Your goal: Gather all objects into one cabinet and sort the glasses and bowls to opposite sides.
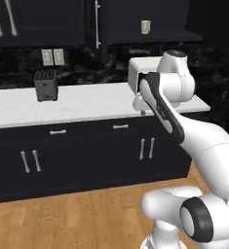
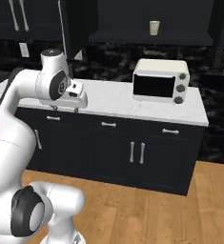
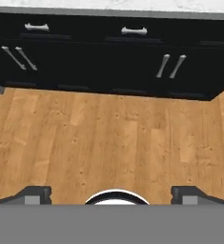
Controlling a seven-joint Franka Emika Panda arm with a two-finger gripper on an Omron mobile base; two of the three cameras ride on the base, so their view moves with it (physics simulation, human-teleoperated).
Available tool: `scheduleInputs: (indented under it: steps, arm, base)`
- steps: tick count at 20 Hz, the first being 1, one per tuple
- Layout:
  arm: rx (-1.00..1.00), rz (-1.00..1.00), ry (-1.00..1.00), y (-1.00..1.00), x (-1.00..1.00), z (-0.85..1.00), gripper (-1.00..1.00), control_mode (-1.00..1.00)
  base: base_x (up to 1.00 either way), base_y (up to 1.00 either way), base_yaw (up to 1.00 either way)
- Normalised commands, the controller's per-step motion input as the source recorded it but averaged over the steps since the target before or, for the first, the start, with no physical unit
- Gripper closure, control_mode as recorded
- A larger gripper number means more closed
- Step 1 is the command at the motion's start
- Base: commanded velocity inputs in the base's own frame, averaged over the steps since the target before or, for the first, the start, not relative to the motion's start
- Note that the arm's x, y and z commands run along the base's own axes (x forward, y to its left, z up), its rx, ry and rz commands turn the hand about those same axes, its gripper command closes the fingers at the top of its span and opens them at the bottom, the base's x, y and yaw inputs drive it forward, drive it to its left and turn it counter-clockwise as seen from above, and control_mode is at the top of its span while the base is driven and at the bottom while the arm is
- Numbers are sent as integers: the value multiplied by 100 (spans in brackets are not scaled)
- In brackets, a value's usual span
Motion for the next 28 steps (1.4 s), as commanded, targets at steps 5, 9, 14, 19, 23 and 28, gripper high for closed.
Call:
scheduleInputs:
  steps: [5, 9, 14, 19, 23, 28]
  arm:
    - [0, 0, 0, 0, 0, 0, -100, 100]
    - [0, 0, 0, 0, 0, 0, -100, 100]
    - [0, 0, 0, 0, 0, 0, -100, 100]
    - [0, 0, 0, 0, 0, 0, -100, 100]
    - [0, 0, 0, 0, 0, 0, -100, 100]
    - [0, 0, 0, 0, 0, 0, -100, 100]
  base:
    - [2, -9, -22]
    - [16, -22, 0]
    - [58, -92, 2]
    - [49, -70, 3]
    - [58, -6, 1]
    - [86, 12, 0]
